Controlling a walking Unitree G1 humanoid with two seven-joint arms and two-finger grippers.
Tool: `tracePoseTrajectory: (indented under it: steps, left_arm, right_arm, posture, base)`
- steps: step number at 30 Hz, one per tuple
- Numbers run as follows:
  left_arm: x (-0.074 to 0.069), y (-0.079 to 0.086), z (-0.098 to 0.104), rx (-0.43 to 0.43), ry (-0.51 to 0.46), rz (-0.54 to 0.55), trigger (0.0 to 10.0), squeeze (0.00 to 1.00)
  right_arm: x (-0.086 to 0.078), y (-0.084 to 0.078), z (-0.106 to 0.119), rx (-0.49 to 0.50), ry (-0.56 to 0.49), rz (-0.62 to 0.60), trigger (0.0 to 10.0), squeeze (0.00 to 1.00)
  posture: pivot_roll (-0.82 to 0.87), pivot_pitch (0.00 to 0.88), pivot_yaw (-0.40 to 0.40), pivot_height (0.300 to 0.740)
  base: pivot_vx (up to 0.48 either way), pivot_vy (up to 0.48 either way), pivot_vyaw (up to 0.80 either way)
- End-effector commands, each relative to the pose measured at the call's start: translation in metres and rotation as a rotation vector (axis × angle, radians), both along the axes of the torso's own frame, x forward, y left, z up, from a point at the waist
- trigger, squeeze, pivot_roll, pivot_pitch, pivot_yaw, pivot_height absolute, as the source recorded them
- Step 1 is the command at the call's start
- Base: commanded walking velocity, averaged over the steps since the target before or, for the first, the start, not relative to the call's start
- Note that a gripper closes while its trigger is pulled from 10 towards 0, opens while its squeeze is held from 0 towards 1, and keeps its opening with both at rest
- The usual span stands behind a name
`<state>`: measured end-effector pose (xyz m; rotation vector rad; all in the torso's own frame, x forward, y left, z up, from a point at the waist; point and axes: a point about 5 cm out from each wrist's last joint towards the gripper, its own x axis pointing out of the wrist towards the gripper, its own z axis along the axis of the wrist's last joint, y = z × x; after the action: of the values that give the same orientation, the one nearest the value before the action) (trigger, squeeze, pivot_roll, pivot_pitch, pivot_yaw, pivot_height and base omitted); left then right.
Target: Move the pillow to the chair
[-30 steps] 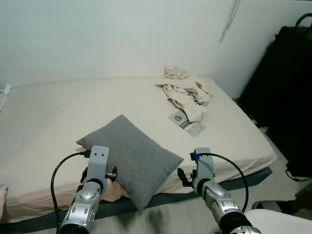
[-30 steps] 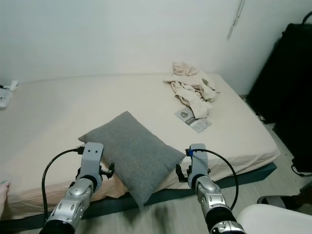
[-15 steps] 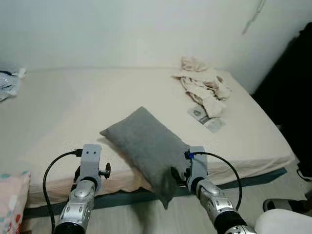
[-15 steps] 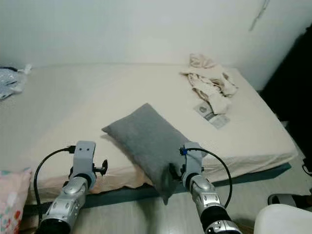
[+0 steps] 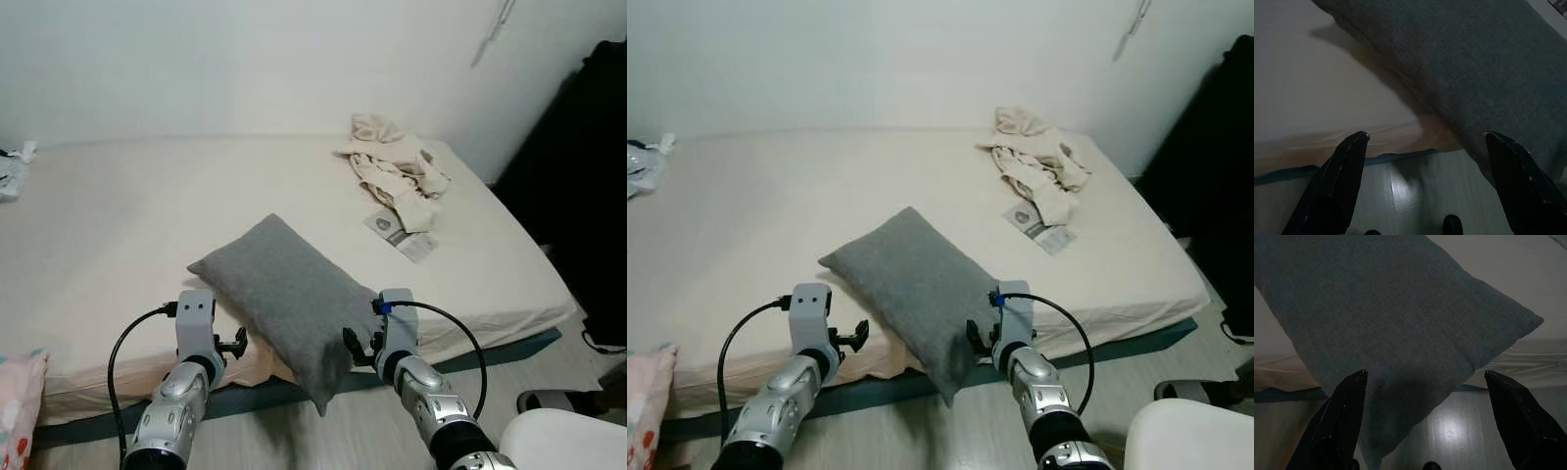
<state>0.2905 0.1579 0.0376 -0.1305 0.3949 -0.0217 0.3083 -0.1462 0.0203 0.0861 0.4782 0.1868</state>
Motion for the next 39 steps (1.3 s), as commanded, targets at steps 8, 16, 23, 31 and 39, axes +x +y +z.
tracePoseTrajectory:
  steps: [8, 16, 23, 31, 39]
  left_arm:
    - [-0.002, 0.008, 0.003, 0.039, -0.036, 0.023, 10.0, 0.0]
    - [-0.001, 0.011, 0.009, 0.018, -0.076, 0.043, 10.0, 0.0]
    - [-0.001, 0.011, 0.009, 0.026, -0.072, 0.036, 10.0, 0.0]
    - [-0.002, 0.012, 0.006, 0.028, -0.058, 0.048, 10.0, 0.0]
    - [-0.002, 0.017, 0.007, 0.027, -0.065, 0.075, 10.0, 0.0]
  right_arm:
    - [0.002, 0.003, 0.003, 0.0, -0.018, 0.012, 10.0, 0.0]
    - [0.003, 0.004, 0.004, 0.002, -0.022, 0.014, 10.0, 0.0]
    - [0.002, 0.006, 0.003, 0.001, -0.022, 0.017, 10.0, 0.0]
    - [0.002, 0.005, 0.002, -0.001, -0.017, 0.018, 10.0, 0.0]
    - [0.002, 0.006, 0.002, 0.001, -0.015, 0.024, 10.0, 0.0]
  posture:
    - [-0.03, 0.084, -0.099, 0.74]
    - [-0.03, 0.083, -0.096, 0.74]
    - [-0.03, 0.083, -0.091, 0.74]
    - [-0.03, 0.083, -0.09, 0.74]
    - [-0.03, 0.081, -0.092, 0.74]
  base:
    - [0.0, 0.0, 0.0]
    - [0.321, 0.0, 0.0]
    - [0.381, 0.0, 0.0]
    - [0.282, 0.0, 0.0]
    - [0.0, 0.0, 0.0]
